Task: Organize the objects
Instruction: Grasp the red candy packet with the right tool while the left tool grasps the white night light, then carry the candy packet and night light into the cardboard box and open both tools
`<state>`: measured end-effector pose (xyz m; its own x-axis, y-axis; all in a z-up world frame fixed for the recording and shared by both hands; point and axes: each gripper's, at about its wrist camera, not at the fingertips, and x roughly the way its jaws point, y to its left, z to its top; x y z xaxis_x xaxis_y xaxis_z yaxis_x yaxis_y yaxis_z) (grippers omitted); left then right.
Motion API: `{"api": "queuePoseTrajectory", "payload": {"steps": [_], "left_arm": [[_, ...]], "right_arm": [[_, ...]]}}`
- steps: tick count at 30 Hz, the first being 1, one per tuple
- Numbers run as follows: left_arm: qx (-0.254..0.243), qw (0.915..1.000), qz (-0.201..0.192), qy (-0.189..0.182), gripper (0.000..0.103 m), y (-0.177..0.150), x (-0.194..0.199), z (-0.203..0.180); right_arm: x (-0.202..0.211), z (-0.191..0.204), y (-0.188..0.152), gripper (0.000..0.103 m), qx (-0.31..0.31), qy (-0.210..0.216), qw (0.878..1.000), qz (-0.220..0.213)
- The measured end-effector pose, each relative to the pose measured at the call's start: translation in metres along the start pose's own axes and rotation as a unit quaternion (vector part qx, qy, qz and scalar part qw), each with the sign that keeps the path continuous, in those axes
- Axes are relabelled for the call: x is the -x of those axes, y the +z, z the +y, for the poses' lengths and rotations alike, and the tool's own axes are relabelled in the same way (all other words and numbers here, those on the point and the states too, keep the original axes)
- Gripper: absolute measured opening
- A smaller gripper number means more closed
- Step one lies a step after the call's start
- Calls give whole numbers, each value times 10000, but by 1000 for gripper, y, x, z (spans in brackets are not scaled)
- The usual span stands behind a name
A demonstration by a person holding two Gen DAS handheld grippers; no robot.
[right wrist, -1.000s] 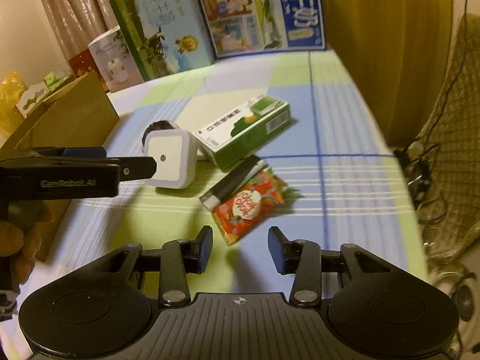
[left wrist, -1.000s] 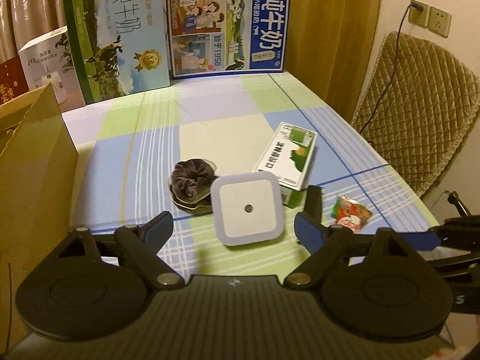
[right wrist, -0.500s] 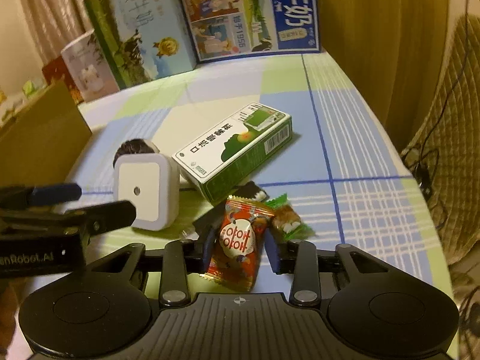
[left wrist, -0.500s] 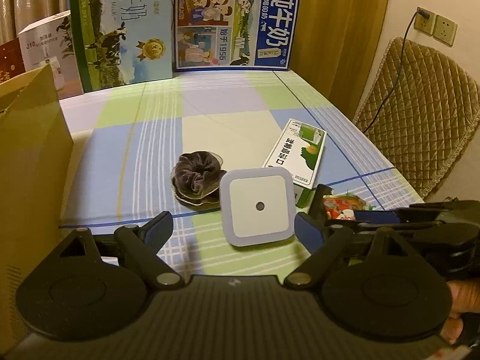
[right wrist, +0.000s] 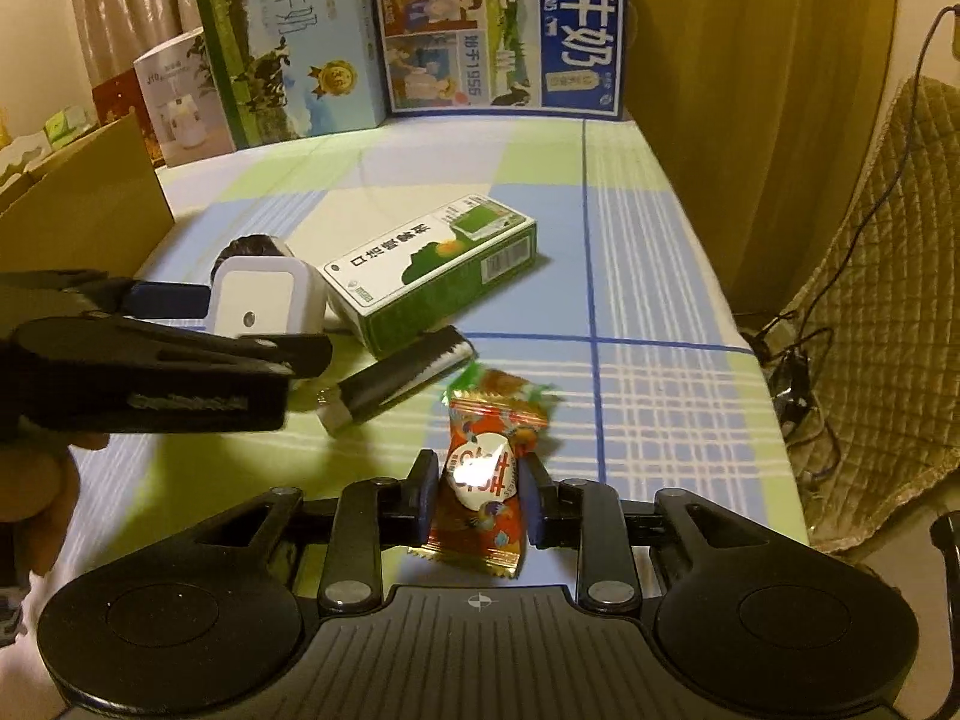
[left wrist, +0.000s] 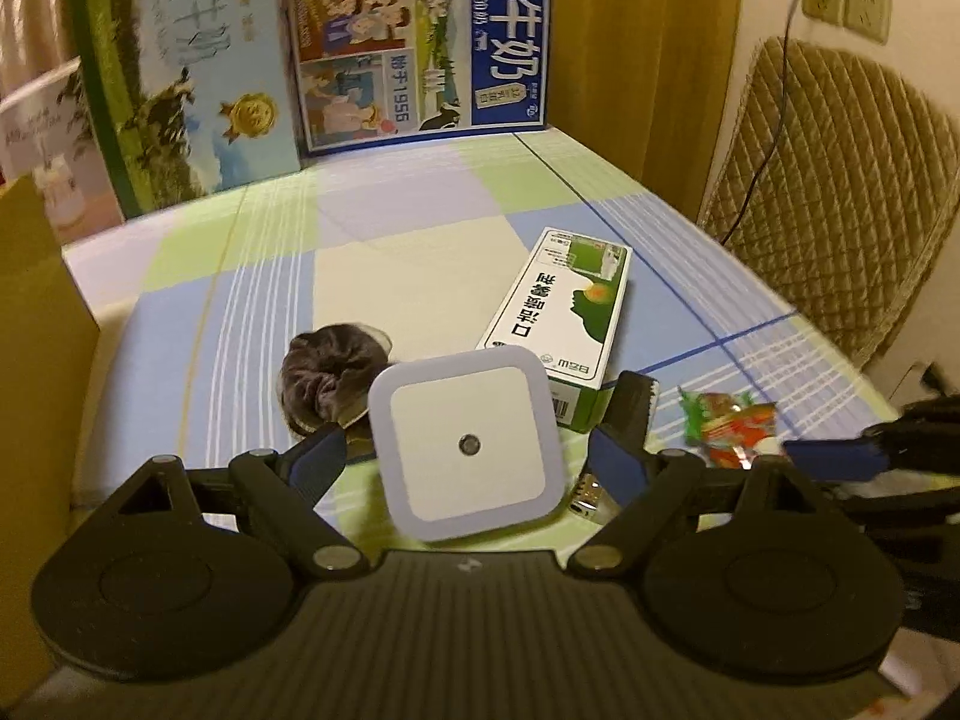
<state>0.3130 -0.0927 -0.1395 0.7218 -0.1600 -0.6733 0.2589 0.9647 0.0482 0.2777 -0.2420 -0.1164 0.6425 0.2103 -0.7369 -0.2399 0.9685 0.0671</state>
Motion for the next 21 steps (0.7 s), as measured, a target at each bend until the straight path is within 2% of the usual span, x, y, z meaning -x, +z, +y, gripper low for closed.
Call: {"api": "queuePoseTrajectory", "payload": {"steps": [1,3,7,14,21], "left_arm": [[-119,9999,19,72,79,0,-3,-3],[-243,9995,32,206,66,0,-6,-7],[-211,9996,60,201,64,-3,-1,-5],[-123,9997,207,23,64,-25,33,0],[-101,9999,64,23,63,-31,45,-2]], "right_arm": [[1,0,-1,26,0,9,10000,-17],[1,3,-1,28,44,-15,10000,-55],[-3,7,0,35,67,-29,10000,-45],[-3,8,-6,32,73,-163,9998,-14],[-2,9,-6,32,69,-167,9998,-1]]}}
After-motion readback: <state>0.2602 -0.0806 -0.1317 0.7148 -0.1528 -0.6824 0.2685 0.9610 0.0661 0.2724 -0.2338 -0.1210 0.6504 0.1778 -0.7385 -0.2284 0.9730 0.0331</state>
